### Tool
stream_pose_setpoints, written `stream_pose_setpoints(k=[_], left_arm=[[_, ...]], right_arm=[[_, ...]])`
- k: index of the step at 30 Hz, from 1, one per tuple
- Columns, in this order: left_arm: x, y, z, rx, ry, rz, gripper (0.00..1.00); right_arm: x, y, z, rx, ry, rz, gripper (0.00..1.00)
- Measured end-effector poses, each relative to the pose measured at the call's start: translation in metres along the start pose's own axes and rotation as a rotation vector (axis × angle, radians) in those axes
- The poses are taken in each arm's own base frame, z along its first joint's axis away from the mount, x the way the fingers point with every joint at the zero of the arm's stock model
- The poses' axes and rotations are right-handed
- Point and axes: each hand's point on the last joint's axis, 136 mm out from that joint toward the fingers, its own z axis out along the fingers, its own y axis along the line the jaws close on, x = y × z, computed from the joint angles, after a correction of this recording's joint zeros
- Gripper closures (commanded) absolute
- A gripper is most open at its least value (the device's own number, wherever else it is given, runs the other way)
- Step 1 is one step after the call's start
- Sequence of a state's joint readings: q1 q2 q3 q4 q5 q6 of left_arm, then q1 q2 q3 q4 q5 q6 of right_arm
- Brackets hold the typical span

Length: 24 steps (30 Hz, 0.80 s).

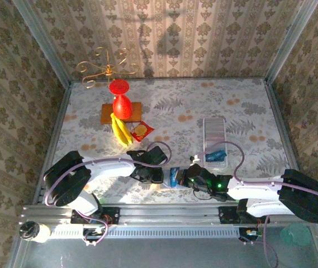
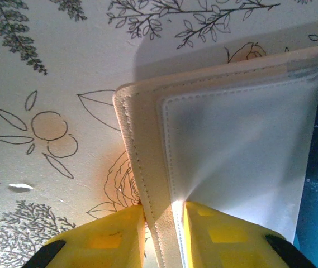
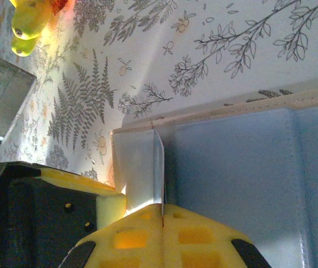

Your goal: Put the credit cards into the card holder

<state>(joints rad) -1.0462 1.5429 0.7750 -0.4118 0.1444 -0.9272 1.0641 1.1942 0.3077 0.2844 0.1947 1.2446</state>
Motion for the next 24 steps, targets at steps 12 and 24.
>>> stream_pose_setpoints(k=[12, 24], left_arm=[[0.0, -0.0014, 0.0001, 0.008, 0.001, 0.0, 0.77], [0.0001, -0.0021, 0.0001, 0.011, 0.002, 0.001, 0.77]], right_arm=[[0.0055, -0.0061, 0.0002, 0.034, 0.019, 0.036, 1.0], [0.0068, -0.0071, 0.0018, 0.044, 0.023, 0.039, 1.0]])
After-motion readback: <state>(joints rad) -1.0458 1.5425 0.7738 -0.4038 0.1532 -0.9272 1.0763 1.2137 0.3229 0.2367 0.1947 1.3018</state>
